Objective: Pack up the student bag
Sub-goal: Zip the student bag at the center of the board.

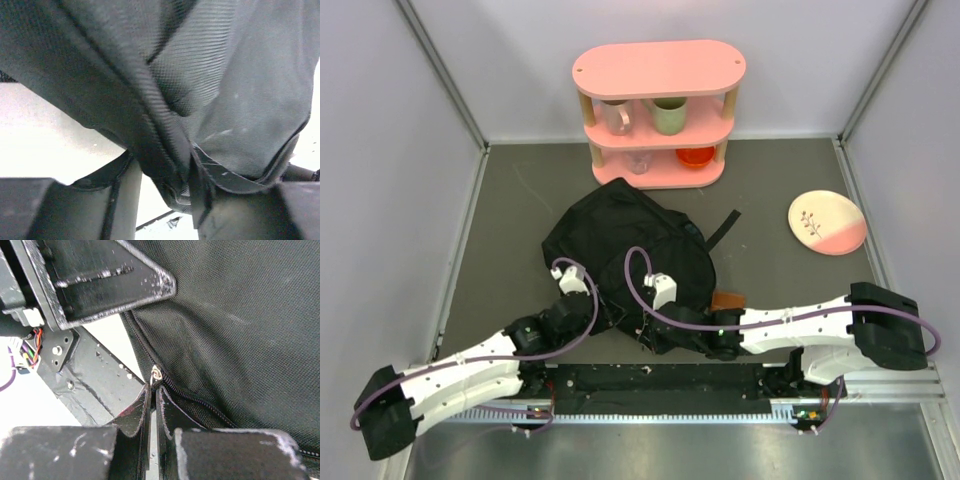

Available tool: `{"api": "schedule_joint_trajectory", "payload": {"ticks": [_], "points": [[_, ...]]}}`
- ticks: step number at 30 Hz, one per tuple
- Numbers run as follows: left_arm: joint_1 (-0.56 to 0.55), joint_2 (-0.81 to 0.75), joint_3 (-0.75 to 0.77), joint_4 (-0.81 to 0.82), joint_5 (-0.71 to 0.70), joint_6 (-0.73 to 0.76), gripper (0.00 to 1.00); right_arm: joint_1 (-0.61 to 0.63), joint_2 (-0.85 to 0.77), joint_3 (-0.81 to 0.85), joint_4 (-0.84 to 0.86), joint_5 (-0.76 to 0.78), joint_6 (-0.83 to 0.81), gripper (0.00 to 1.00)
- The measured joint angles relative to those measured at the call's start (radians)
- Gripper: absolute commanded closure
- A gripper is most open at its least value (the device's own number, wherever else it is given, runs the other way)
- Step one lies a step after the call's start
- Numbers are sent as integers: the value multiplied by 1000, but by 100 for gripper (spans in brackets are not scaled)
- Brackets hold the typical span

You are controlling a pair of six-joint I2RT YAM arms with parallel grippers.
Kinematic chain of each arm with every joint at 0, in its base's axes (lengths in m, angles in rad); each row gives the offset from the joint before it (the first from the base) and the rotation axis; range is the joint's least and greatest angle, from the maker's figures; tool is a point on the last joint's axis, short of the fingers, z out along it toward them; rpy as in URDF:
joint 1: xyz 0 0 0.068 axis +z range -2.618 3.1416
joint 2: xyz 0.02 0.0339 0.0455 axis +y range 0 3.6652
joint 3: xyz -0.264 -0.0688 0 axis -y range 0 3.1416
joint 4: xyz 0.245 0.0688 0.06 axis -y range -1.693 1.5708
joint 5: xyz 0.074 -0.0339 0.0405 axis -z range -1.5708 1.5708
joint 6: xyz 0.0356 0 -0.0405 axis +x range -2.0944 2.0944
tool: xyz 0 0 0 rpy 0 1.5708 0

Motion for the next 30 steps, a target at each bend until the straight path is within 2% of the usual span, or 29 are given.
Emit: {"api": "schedule_joint_trajectory", "payload": {"ticks": [3, 4, 10, 17, 21, 27, 30], "points": [[-7, -17, 23, 3, -41, 8, 95, 0, -2, 0, 1, -8, -1, 100], [-8, -29, 25, 2, -57, 10, 100, 0, -3, 0, 3, -11, -1, 100], [-11, -129, 30, -114, -146, 16, 100, -10, 6, 11, 39, -37, 0, 100], [49, -229, 114, -368, -243, 48, 100, -17, 192, 153, 113, -134, 17, 100], [138, -240, 155, -447, -225, 111, 100, -19, 257, 224, 143, -188, 15, 100], [332, -219, 155, -441, -92, 227, 100, -26, 259, 234, 144, -199, 4, 100], [379, -212, 154, -425, -27, 260, 83, -26, 258, 234, 140, -206, -11, 100]]}}
